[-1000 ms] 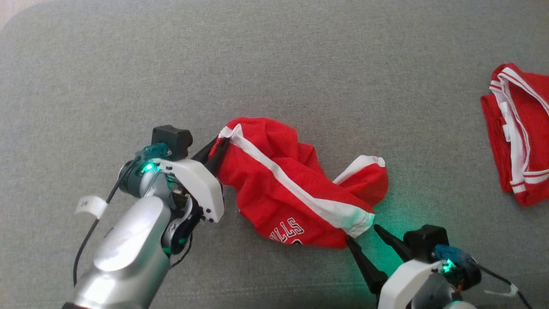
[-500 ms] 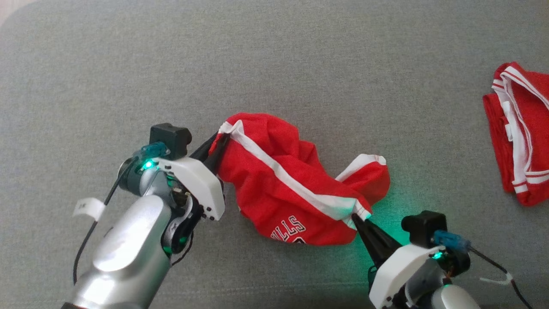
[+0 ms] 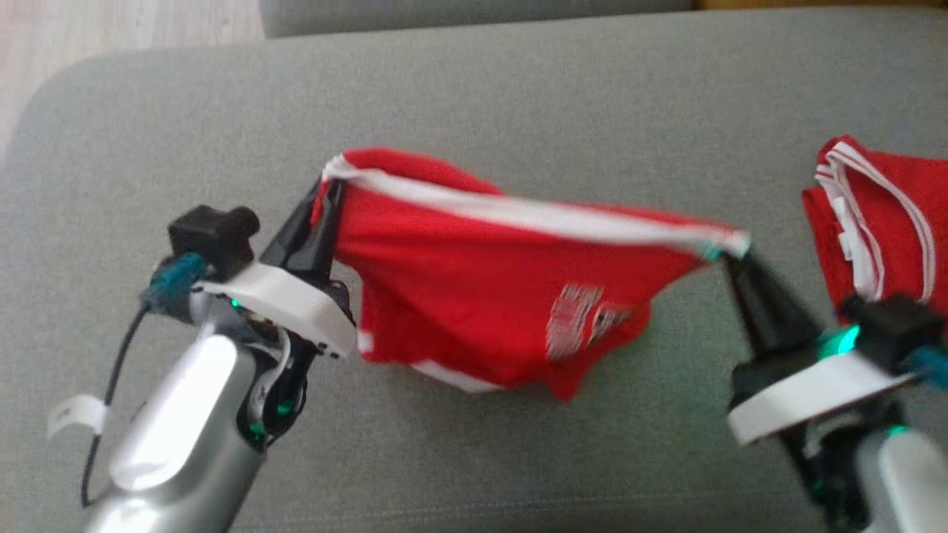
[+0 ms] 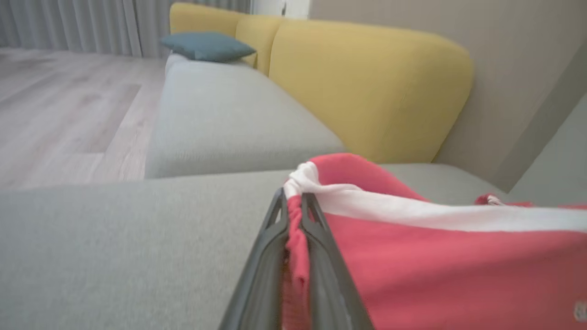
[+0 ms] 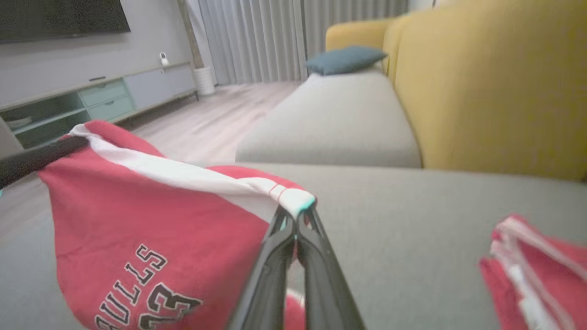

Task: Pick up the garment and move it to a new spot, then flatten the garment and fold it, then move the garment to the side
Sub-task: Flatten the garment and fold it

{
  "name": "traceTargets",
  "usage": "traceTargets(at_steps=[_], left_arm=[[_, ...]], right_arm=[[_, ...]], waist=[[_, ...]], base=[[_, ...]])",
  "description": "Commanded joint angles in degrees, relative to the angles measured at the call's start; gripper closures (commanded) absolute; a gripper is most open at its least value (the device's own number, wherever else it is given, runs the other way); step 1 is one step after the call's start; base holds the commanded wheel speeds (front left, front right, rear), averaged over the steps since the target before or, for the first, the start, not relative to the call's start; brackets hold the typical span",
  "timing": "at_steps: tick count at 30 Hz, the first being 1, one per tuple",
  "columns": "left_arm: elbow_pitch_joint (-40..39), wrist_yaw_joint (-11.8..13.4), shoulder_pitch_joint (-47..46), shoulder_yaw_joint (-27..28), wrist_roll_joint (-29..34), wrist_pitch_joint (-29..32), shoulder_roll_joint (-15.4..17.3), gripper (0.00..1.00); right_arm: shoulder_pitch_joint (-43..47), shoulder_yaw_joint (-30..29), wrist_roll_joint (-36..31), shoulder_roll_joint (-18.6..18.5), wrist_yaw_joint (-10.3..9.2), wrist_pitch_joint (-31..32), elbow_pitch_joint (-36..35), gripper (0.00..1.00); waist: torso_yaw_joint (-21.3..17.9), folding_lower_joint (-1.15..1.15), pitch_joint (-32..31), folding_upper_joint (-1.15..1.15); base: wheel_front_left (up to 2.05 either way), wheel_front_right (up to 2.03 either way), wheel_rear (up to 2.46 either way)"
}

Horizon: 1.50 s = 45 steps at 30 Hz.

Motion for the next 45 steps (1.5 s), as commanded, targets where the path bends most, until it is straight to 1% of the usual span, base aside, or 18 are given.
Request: traceTargets(at_steps=[1,6,11,15,19,21,24,25,26,27,30,33,36,40,42,45], left_arm=[[-4.09,0.74,-2.71,3.09,0.37,-0.47,2.40,1.00],[-12.36,2.48,-5.35,5.03,1.46,1.08,4.92,1.00],[-20.10,4.73,-8.32,6.36,2.46,4.99,6.82,1.00],[-22.96,5.54,-9.81,6.46,2.47,7.88,7.46,1.00],[-21.66,4.61,-11.86,6.18,1.05,9.02,6.64,1.00],[-18.88,3.57,-14.03,6.12,0.13,8.79,5.62,1.00],[-12.05,1.72,-18.91,6.14,-0.81,7.50,3.51,1.00],[-12.05,1.72,-18.91,6.14,-0.81,7.50,3.51,1.00],[-6.11,0.58,-22.95,6.24,-0.85,5.76,1.91,1.00],[-6.11,0.58,-22.95,6.24,-0.85,5.76,1.91,1.00],[4.17,-0.91,-29.56,6.93,-0.54,1.34,-0.65,1.00],[14.61,-2.38,-35.63,7.51,0.25,-3.93,-2.62,1.00],[23.34,-3.73,-40.01,8.55,1.12,-7.03,-4.16,1.00],[31.18,-5.00,-41.04,10.71,2.65,-7.76,-6.04,1.00],[33.95,-5.41,-39.39,12.49,3.09,-7.79,-7.09,1.00],[38.43,-6.13,-35.32,14.20,3.73,-7.80,-9.07,1.00]], right_arm=[[-4.20,-0.39,-0.81,-1.71,0.21,-0.22,-4.15,1.00],[-9.68,-3.78,-2.48,-4.43,0.21,1.54,-10.28,1.00],[-15.04,-5.93,-2.96,-6.45,0.21,3.71,-14.45,1.00],[-18.24,-6.71,-2.09,-6.97,0.21,4.77,-14.79,1.00],[-21.61,-6.42,-0.37,-7.08,0.21,5.35,-12.11,1.00],[-24.64,-5.53,0.96,-7.49,0.21,5.20,-9.19,1.00],[-31.44,-3.39,2.98,-8.15,0.21,4.26,-2.79,1.00],[-31.44,-3.39,2.98,-8.15,0.21,4.26,-2.79,1.00],[-37.04,-1.77,3.94,-8.23,0.21,3.20,2.67,1.00],[-37.04,-1.77,3.94,-8.23,0.21,3.20,2.67,1.00],[-46.29,1.16,4.99,-7.52,0.21,0.44,12.00,1.00],[-54.82,4.45,5.47,-5.77,0.21,-4.09,21.48,1.00],[-61.07,7.88,5.71,-3.55,0.21,-9.78,30.38,1.00],[-64.84,13.32,6.56,-0.51,0.21,-15.89,41.70,1.00],[-64.71,16.26,7.76,1.08,0.21,-17.99,46.83,1.00],[-62.06,20.64,10.41,2.72,0.21,-20.03,53.43,1.00]], waist=[[-0.10,0.00,-1.44,0.00],[-0.26,0.00,-3.57,0.00],[-0.51,0.00,-4.65,0.00],[-0.77,0.00,-4.71,0.00],[-0.97,0.00,-3.63,0.00],[-1.06,0.00,-2.64,0.00],[-1.29,0.00,-0.79,0.00],[-1.29,0.00,-0.79,0.00],[-1.48,0.00,0.46,0.00],[-1.48,0.00,0.46,0.00],[-1.84,0.00,2.23,0.00],[-2.59,0.00,3.70,0.00],[-3.37,0.00,4.99,0.00],[-4.11,0.00,6.84,0.00],[-4.30,0.00,7.88,0.00],[-4.07,0.00,8.71,0.00]], base=[[0.00,0.00,0.00],[0.00,0.00,0.00],[0.00,0.00,0.00],[0.00,0.00,0.00],[0.00,0.00,0.00],[0.00,0.00,0.00],[0.00,0.00,0.00],[0.00,0.00,0.00],[0.00,0.00,0.00],[0.00,0.00,0.00],[0.00,0.00,0.00],[0.00,0.00,0.00],[0.00,0.00,0.00],[0.00,0.00,0.00],[0.00,0.00,0.00],[0.00,0.00,0.00]])
